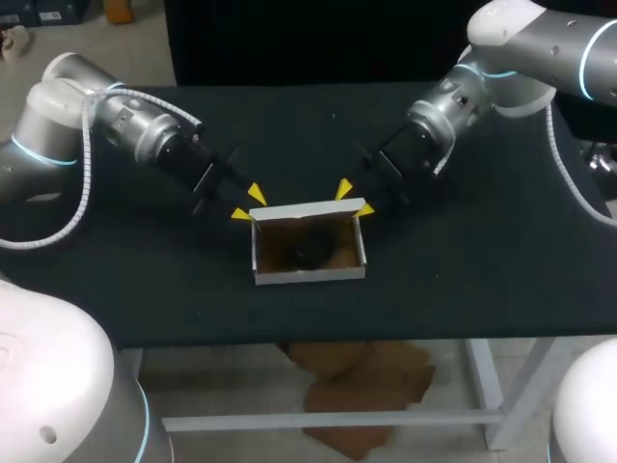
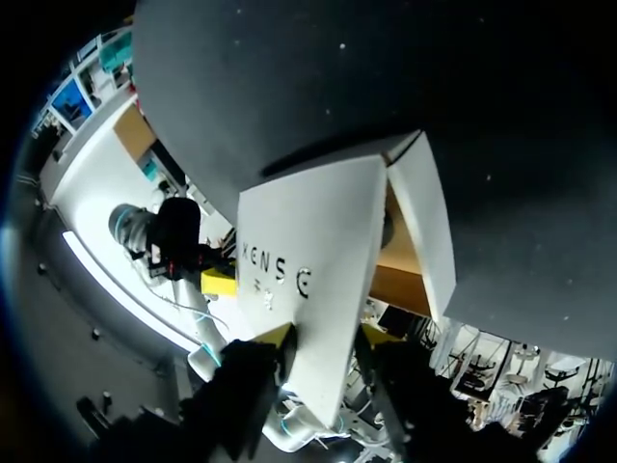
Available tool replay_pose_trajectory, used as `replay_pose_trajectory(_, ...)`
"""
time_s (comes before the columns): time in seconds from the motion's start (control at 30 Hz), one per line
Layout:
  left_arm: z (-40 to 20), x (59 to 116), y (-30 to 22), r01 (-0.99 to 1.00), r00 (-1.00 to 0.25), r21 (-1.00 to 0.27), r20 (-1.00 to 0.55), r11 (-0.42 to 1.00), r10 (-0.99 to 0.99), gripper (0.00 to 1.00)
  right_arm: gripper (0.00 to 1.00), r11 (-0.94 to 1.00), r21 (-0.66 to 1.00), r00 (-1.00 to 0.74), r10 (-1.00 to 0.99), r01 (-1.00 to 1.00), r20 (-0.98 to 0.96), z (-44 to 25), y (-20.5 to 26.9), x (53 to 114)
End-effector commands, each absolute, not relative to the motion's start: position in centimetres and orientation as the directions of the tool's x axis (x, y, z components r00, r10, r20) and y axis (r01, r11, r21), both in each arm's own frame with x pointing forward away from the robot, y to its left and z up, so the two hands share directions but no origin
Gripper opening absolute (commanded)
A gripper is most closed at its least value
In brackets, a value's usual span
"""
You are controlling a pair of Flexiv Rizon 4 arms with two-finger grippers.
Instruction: Assemble the packaging by folding the flat box into shape, placing the metal phone stand inside, and closing the box properly
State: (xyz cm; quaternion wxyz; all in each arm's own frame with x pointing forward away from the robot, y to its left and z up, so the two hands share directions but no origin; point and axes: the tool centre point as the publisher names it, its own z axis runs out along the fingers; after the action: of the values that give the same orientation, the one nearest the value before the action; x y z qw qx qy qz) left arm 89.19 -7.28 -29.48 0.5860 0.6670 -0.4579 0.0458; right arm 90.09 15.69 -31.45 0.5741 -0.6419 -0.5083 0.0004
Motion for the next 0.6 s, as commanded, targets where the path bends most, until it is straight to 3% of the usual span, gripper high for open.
replay_pose_trajectory(0.03,-29.5,88.7,-7.9,-0.674,0.572,0.731,0.604,0.101,-0.555,0.33,0.45,0.184,-0.741,0.482,0.655,0.645,0.582,-31.6,16.1,90.5)
replay_pose_trajectory(0.43,-29.4,88.3,-8.7,-0.692,0.548,0.713,0.623,0.116,-0.558,0.30,0.45,0.185,-0.744,0.485,0.653,0.642,0.582,-31.8,16.0,90.5)
replay_pose_trajectory(0.6,-29.5,88.3,-8.9,-0.697,0.549,0.709,0.623,0.106,-0.557,0.18,0.45,0.186,-0.744,0.486,0.653,0.641,0.581,-31.9,15.9,90.5)
